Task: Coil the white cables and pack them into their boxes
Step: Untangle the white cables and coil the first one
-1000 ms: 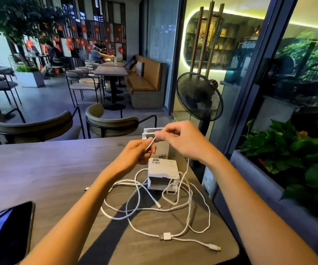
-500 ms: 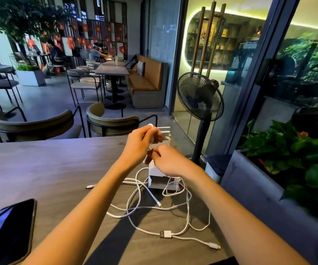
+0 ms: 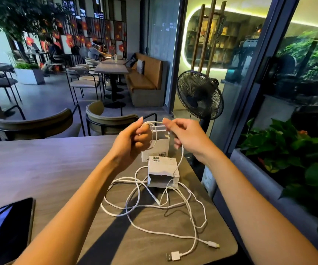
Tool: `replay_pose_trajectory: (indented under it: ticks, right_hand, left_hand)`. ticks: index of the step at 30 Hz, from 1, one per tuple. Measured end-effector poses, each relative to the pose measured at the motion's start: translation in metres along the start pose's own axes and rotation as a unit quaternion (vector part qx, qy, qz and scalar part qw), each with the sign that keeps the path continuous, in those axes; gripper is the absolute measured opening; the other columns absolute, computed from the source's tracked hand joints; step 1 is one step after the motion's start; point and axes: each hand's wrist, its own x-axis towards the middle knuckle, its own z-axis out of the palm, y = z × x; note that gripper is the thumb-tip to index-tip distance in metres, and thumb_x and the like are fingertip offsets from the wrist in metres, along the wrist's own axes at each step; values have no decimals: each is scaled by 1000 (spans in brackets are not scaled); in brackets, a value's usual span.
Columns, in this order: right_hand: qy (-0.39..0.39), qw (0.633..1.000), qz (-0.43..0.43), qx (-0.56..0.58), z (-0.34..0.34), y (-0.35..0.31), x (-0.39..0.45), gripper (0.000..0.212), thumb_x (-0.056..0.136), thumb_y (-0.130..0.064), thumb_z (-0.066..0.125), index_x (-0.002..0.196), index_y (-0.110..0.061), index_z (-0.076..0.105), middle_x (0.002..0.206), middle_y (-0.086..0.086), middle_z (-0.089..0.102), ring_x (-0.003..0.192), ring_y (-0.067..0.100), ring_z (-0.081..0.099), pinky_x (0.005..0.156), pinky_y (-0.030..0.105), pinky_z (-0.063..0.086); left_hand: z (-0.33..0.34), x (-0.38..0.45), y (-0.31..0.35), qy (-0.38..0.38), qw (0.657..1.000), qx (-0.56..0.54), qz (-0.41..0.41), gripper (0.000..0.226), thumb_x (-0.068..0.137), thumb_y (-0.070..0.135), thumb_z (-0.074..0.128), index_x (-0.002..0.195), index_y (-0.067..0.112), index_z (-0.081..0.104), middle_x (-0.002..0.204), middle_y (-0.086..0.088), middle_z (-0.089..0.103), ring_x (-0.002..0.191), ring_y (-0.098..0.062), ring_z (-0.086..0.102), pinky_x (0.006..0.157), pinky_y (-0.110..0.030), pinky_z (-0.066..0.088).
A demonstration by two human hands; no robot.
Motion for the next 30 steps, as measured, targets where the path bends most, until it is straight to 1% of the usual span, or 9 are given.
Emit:
replay_pose_trajectory:
  ticks: [4,6,9,12,15,18,23,27,30]
  right_hand:
    - [-73,973,145,162,29,14,-9,33,111,-32,42,92,-11,59,56,-7,34,41,5,29,37,17,25]
    - [-103,961,195,164,48,19,-20,35,113,-29,34,91,-13,56,58,-6,31,39,3,24,36,16,18]
    - [-104,973,197,65,70,20,-36,39,112,-34,34,89,-15,60,58,-7,40,43,6,34,42,20,28]
    - [-62,976,62,-199,77,13,-43,37,109,-26,40,86,-17,68,81,1,63,74,17,57,67,31,48]
    - [-22,962,6,-271,66,3,-41,29,106,-26,50,94,-14,73,88,4,69,77,19,61,61,30,43]
    - [7,956,4,-293,46,-5,-35,29,104,-34,58,87,-19,77,78,0,69,66,11,57,56,27,37]
    - [55,950,-56,-302,26,-16,-35,23,95,-44,69,90,-25,81,79,-5,71,70,9,62,57,26,44]
    - [70,964,-111,-233,6,-26,-26,22,87,-46,78,87,-25,81,68,-15,65,63,-3,59,55,11,41]
    - [62,979,-129,-144,14,-12,-14,21,93,-42,72,91,-22,79,71,-10,67,66,-1,58,58,14,44]
  left_hand:
    - [7,8,-1,14,994,-112,-10,42,110,37,32,73,20,45,59,8,29,55,-9,14,51,-22,19]
    - [6,12,-1,46,989,-138,15,40,110,36,34,75,20,46,62,7,29,54,-8,20,54,-20,26]
    - [0,16,0,110,984,-129,46,37,111,33,33,80,18,47,66,4,34,60,-9,34,65,-20,38]
    - [-6,15,-11,141,980,109,87,34,112,28,33,88,13,53,72,-2,50,72,-15,56,78,-28,50]
    - [-15,11,-25,128,899,395,139,35,111,23,36,88,7,58,77,-4,59,74,-10,59,74,-24,52]
    - [-15,9,-27,122,883,431,142,38,111,22,38,87,3,60,76,-1,59,70,-5,56,70,-19,48]
    - [-11,4,-26,118,834,510,174,36,109,27,42,86,9,63,71,4,63,64,-5,61,64,-16,49]
    - [2,-3,-29,49,944,312,98,53,110,33,33,61,19,44,53,9,35,46,-7,28,47,-19,26]
    - [11,-3,-20,20,996,65,50,46,101,29,36,55,27,36,51,12,27,44,-5,21,43,-20,20]
